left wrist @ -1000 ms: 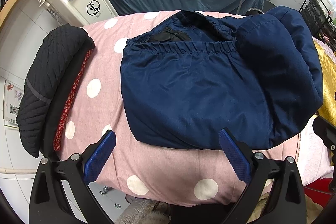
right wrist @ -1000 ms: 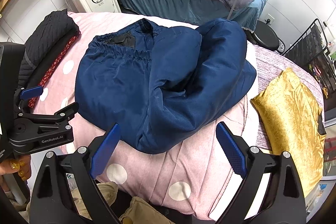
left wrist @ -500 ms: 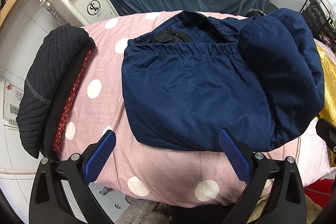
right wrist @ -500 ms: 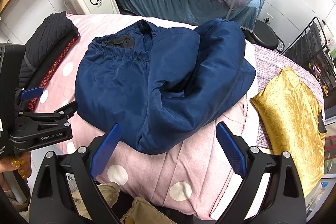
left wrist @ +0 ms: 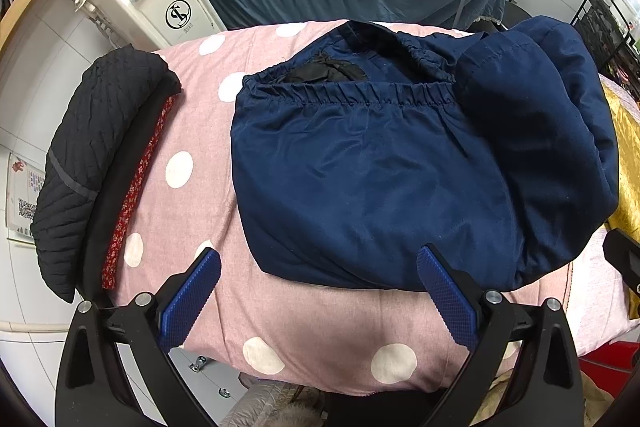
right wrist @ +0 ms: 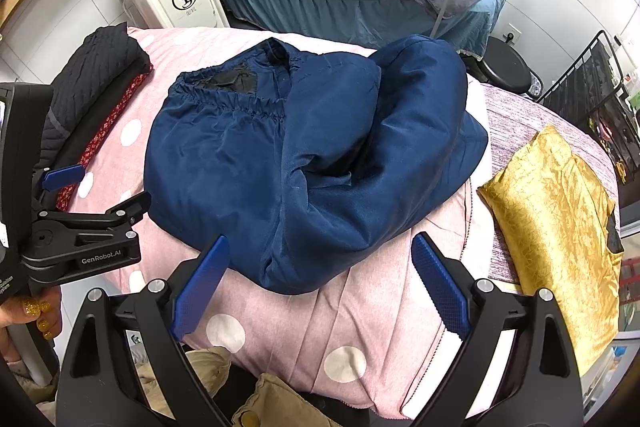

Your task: Fold large clothes

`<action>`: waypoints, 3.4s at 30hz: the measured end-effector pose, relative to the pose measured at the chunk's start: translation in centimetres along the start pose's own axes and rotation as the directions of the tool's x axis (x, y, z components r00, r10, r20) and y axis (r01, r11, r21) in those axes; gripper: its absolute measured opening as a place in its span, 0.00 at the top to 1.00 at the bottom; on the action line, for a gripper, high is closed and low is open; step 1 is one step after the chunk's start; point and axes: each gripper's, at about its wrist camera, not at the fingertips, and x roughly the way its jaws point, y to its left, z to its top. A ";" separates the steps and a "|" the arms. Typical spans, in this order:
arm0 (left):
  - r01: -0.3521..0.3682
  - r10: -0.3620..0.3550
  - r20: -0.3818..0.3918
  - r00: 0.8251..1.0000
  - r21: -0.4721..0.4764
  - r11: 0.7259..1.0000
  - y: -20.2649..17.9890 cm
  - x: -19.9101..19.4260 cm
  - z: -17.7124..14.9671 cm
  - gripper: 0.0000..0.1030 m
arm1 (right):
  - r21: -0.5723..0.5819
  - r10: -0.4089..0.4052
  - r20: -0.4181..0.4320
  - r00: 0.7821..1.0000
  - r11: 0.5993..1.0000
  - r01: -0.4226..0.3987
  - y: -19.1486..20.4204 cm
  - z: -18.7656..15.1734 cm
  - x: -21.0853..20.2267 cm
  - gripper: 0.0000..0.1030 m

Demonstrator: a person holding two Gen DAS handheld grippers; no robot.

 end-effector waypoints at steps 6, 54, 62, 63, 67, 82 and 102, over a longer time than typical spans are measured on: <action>0.000 0.000 -0.004 1.000 -0.005 1.000 0.2 0.1 0.0 0.06 | -0.002 0.001 -0.002 1.000 1.000 -0.001 0.2 0.0 0.0 0.12; 0.012 -0.011 -0.013 1.000 0.012 1.000 -0.8 0.3 0.0 0.06 | 0.001 0.000 -0.016 1.000 1.000 0.000 0.0 -0.5 -0.1 0.12; 0.010 -0.010 -0.018 1.000 0.016 1.000 -0.8 0.5 0.4 0.06 | 0.000 0.005 -0.027 1.000 1.000 -0.005 -0.3 0.0 0.3 0.12; 0.009 -0.009 -0.020 1.000 0.016 1.000 -0.8 0.5 0.5 0.06 | 0.000 0.006 -0.028 1.000 1.000 -0.006 -0.3 0.1 0.3 0.12; 0.008 -0.007 -0.032 0.999 0.019 1.000 -0.9 0.9 0.8 0.06 | 0.002 0.010 -0.036 0.999 1.000 -0.010 -0.5 0.3 0.7 0.12; 0.019 -0.017 -0.035 0.999 0.063 0.998 -1.7 3.4 5.8 0.06 | 0.263 0.132 0.103 0.986 0.952 -0.155 -9.0 4.8 -0.4 0.12; 0.208 -0.189 -0.139 0.972 0.137 0.969 -11.9 17.2 30.8 0.06 | 0.577 0.102 -0.172 0.980 0.816 0.016 -25.5 17.6 20.3 0.12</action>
